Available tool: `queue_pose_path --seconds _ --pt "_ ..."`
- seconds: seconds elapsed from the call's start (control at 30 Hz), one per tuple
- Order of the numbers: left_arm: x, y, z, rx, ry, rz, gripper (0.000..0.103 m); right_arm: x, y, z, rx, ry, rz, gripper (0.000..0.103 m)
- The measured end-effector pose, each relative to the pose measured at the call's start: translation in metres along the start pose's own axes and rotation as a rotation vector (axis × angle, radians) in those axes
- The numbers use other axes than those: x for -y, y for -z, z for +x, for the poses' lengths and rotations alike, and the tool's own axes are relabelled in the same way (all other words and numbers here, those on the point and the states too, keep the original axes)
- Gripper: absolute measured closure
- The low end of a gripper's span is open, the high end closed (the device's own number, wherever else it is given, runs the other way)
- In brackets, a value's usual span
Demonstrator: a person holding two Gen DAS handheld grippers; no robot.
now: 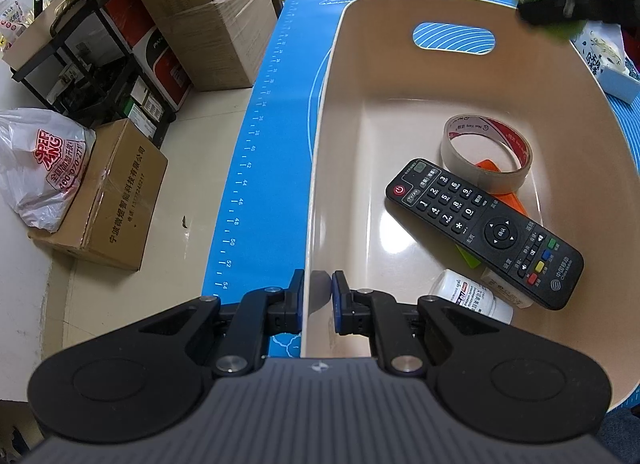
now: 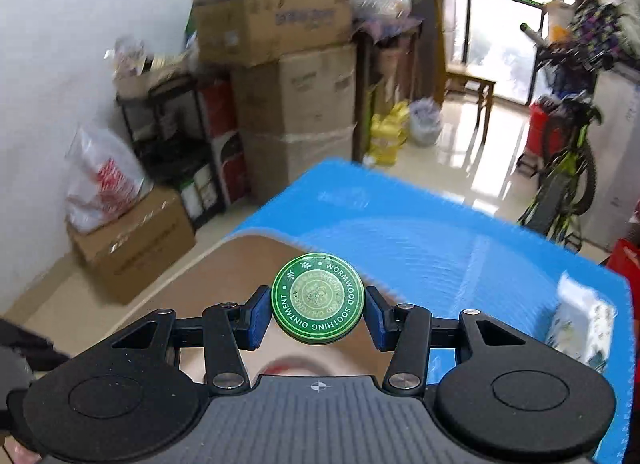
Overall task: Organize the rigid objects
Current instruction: 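Carry the green tin into the basket and release it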
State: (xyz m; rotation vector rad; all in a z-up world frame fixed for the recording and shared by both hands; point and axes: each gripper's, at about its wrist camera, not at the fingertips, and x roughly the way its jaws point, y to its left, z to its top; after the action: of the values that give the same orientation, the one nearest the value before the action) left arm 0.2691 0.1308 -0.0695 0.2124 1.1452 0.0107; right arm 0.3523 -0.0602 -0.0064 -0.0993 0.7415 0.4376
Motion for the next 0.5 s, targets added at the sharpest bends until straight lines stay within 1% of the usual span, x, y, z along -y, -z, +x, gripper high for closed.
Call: queue_pose_path --seconds 0.23,0.33,0.5 --pt "0.001 0.000 0.000 0.000 -0.001 0.002 0.088 -0.036 0.025 0.033 -0.145 -0.040 -0.108 0.049" --pt "0.000 0.000 0.000 0.000 -0.002 0.002 0.088 -0.050 0.036 0.046 -0.198 -0.026 -0.169 0.049" --pt "0.001 0.000 0.000 0.000 -0.005 0.005 0.088 -0.060 0.050 0.062 -0.300 -0.007 -0.202 0.049"
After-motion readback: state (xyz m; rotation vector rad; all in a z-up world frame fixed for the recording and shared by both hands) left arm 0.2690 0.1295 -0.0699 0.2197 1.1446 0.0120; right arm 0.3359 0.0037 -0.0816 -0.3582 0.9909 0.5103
